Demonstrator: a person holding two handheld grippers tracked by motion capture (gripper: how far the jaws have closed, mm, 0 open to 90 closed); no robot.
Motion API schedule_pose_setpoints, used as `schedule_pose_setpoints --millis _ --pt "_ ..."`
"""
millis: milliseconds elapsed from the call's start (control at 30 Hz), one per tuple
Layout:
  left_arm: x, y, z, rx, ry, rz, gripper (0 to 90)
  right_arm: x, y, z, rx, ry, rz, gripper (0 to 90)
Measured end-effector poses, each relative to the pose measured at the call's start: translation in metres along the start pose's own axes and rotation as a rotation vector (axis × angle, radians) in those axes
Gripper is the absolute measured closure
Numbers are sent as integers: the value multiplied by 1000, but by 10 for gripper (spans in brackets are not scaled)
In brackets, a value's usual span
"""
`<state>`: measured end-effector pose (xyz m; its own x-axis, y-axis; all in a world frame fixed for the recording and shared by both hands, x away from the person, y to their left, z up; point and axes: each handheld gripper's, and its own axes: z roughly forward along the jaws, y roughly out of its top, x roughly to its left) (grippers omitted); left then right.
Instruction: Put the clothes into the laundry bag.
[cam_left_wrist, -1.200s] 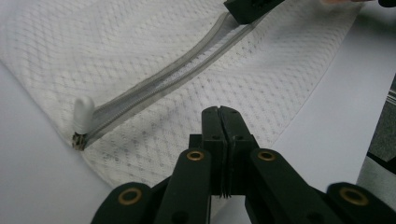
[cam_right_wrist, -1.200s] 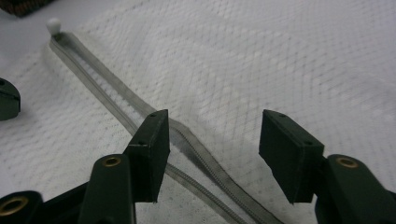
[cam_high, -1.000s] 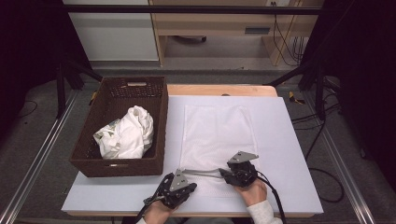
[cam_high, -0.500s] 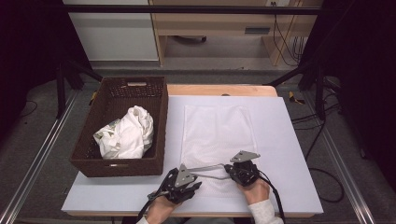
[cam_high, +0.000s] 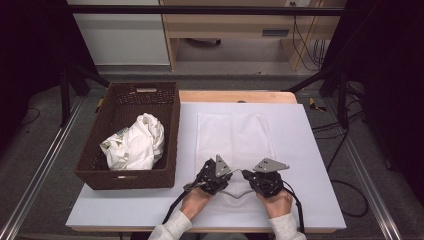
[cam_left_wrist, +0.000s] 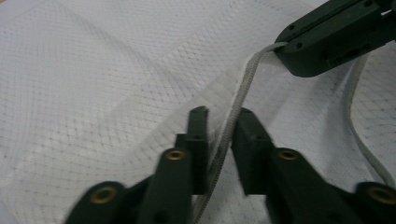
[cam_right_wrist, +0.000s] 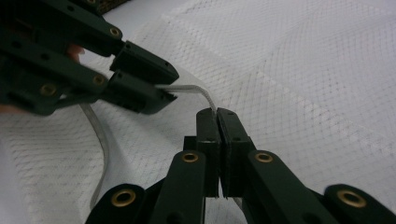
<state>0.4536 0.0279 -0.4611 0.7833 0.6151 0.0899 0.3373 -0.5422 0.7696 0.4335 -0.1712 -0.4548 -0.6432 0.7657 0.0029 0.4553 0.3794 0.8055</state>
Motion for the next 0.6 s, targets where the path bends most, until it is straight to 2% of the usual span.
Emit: schedule_pose_setpoints --millis 33,67,100,133,267,367,400,433,467,500,567,600 --pt "0 0 0 0 0 0 854 0 0 0 0 0 0 883" --pt "0 0 -2 -11 5 1 854 0 0 0 -2 -1 1 873" --pt "1 1 -5 -20 12 3 866 1 0 0 -5 0 0 822" --pt "1 2 -9 -35 13 8 870 1 0 1 -6 -13 9 664" --pt "2 2 -15 -50 13 9 871 1 -1 4 -1 -24 4 609" --pt "1 1 -19 -51 5 18 868 0 -3 8 17 -38 1 629" --pt "-1 -2 -19 -49 -4 19 864 -1 -3 9 20 -19 8 758" --pt "-1 -4 -20 -51 -8 17 855 -1 -3 9 19 -8 21 810" --pt "-1 -4 -20 -51 -8 17 825 -1 -3 9 19 -8 21 810" --pt "-2 -6 -23 -49 -15 1 765 -2 -3 8 9 11 20 882" --pt "-2 -8 -25 -54 -15 -4 673 -2 -2 8 5 9 26 884" --pt "-3 -10 -30 -57 -15 -12 654 -3 -2 7 -1 8 37 886"
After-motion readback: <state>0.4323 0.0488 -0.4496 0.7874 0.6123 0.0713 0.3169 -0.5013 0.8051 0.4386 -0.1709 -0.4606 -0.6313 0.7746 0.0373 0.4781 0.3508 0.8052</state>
